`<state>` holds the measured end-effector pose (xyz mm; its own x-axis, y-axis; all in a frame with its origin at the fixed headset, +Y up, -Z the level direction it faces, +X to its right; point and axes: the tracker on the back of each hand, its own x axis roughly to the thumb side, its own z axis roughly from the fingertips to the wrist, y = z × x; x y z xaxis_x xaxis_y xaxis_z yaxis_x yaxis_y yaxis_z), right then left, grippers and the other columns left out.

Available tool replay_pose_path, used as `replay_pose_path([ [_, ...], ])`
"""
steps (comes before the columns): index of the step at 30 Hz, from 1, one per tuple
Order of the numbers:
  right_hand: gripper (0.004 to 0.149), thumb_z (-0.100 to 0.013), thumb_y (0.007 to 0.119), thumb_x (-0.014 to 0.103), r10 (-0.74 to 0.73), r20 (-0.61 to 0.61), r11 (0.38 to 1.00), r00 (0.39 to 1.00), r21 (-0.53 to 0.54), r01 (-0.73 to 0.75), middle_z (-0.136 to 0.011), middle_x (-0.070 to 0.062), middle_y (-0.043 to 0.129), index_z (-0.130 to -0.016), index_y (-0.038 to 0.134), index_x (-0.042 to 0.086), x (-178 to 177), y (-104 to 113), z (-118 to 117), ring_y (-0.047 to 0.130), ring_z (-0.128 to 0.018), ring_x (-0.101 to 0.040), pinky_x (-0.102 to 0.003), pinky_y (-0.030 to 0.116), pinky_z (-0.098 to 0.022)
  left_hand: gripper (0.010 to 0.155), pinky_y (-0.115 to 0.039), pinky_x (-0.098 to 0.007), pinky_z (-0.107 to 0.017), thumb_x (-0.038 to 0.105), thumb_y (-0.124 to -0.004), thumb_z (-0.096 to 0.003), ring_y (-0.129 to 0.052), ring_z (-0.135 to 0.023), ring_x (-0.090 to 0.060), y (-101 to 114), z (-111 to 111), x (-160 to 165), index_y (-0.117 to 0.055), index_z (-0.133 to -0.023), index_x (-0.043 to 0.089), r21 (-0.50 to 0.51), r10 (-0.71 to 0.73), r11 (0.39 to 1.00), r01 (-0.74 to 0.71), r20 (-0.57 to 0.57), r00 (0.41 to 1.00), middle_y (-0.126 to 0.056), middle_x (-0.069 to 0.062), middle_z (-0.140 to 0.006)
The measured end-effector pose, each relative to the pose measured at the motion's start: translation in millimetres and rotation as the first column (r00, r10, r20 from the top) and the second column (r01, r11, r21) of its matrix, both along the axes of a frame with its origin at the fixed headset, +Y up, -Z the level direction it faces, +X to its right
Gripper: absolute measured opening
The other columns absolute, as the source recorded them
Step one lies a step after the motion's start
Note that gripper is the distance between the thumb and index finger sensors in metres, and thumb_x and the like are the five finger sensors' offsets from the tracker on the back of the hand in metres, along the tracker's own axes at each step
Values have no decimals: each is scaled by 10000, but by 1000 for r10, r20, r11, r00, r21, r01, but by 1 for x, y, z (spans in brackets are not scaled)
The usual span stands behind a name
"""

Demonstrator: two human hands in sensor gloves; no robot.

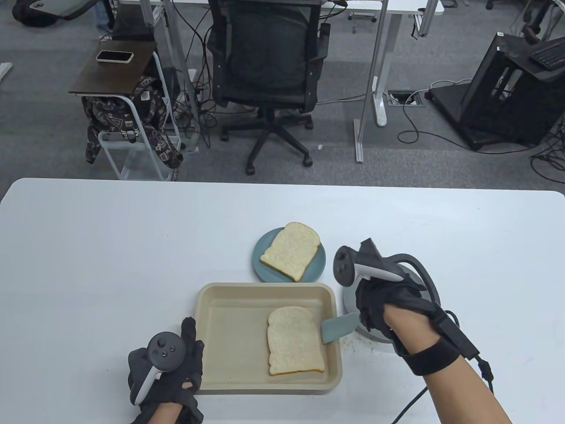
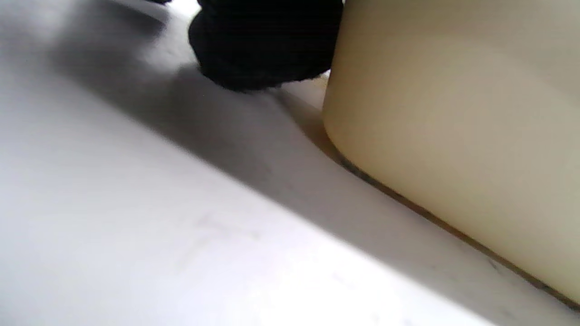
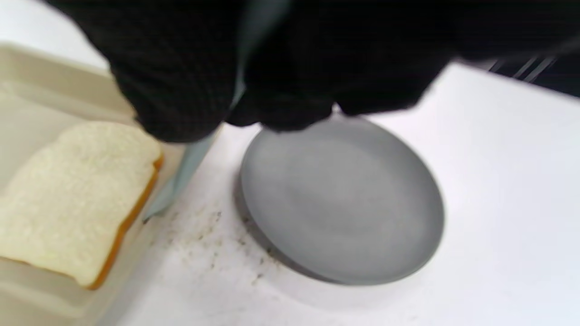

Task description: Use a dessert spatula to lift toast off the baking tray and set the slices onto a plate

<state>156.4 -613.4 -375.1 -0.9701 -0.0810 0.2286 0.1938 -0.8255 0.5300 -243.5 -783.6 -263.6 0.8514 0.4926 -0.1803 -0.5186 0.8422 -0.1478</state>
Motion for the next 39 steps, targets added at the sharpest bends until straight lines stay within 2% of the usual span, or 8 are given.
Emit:
replay_pose_path([
  [4, 478, -342, 926, 338, -162, 45, 986, 986, -24, 163, -507, -57, 1014, -796, 884, 195, 30, -22, -7, 976, -176, -237, -385, 890, -55, 639, -415, -692, -764, 413, -595, -600, -935, -473, -219, 0, 0, 0, -354, -1139, 170, 1, -1, 1000, 1, 0, 1000, -864, -10, -734],
  [7, 478, -345, 924, 336, -257, 58, 965, 965, -38, 259, -512, -59, 1011, -799, 878, 194, 38, -39, -4, 977, -181, -240, -389, 890, -59, 639, -416, -693, -764, 413, -595, -600, -935, -472, -218, 0, 0, 0, -355, -1139, 169, 2, -3, 1000, 3, -1, 1000, -864, -10, -733],
  [11, 480, -345, 921, 338, -318, 18, 948, 948, -21, 319, -508, -61, 1012, -799, 877, 186, 25, -57, 5, 977, -173, -240, -388, 889, -50, 638, -415, -694, -763, 413, -594, -601, -934, -472, -219, 0, 0, 0, -354, -1139, 168, 2, -2, 1000, 2, 0, 1000, -864, -10, -733],
  [17, 482, -348, 915, 349, -382, -33, 924, 923, 7, 383, -498, -55, 1015, -799, 875, 185, 9, -68, 13, 978, -151, -223, -369, 889, -28, 640, -416, -693, -764, 413, -595, -599, -934, -472, -219, 0, 0, 0, -353, -1140, 170, 3, -3, 1000, 3, 0, 1000, -863, -9, -734],
  [23, 483, -351, 914, 349, -457, -34, 890, 889, -4, 457, -498, -60, 1013, -800, 874, 177, -10, -87, 17, 976, -141, -223, -366, 886, -12, 638, -415, -694, -764, 412, -593, -600, -934, -473, -219, 0, 0, 1, -354, -1140, 170, 3, -1, 1000, 1, 0, 1000, -864, -9, -733],
  [30, 487, -355, 907, 361, -492, -80, 869, 867, 21, 495, -484, -59, 1018, -801, 872, 168, -35, -95, 28, 979, -113, -203, -344, 887, 17, 638, -414, -695, -764, 412, -592, -600, -933, -473, -220, 0, 0, 1, -353, -1140, 171, 4, -1, 1000, 1, 0, 1000, -863, -11, -734],
  [39, 490, -361, 895, 370, -486, -123, 867, 865, 55, 495, -480, -60, 1017, -803, 870, 159, -66, -94, 37, 977, -104, -196, -337, 884, 25, 637, -413, -695, -764, 412, -592, -600, -934, -473, -219, 0, 0, 1, -352, -1140, 171, 4, -2, 1000, 2, 0, 1000, -863, -9, -734],
])
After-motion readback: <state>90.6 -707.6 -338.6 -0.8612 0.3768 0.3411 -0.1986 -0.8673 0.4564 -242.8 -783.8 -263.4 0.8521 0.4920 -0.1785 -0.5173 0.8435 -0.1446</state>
